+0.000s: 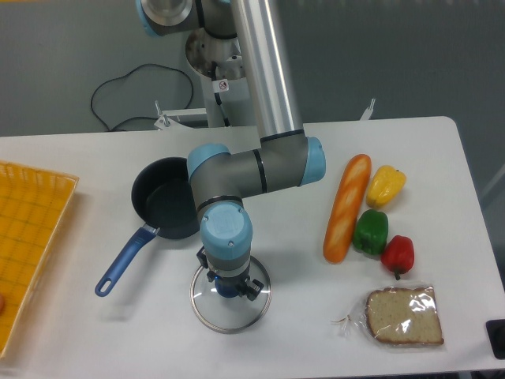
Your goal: Place the lid on the table
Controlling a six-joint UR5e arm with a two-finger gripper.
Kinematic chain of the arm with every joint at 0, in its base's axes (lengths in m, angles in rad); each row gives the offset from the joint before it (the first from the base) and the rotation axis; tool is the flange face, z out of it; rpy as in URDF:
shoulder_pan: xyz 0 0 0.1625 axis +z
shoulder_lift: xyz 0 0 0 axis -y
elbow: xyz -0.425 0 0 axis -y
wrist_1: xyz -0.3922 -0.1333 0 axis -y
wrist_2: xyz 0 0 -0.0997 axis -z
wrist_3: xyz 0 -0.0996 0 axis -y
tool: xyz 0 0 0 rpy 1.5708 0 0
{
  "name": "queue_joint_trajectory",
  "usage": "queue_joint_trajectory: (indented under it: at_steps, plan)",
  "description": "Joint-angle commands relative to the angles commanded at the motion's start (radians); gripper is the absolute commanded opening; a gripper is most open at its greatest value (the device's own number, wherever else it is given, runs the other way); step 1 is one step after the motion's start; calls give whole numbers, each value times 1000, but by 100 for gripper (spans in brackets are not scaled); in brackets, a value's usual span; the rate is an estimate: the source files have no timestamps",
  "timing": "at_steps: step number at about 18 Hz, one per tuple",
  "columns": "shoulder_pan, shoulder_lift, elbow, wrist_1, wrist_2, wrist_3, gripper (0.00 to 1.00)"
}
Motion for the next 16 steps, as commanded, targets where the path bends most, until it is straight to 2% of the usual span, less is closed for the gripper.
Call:
queue_joint_trajectory:
  at_steps: [4,11,16]
  plan:
    - [0,0,0,0,0,2,57]
    - [0,0,0,0,0,6,73]
    - [0,2,2,0,0,9,88]
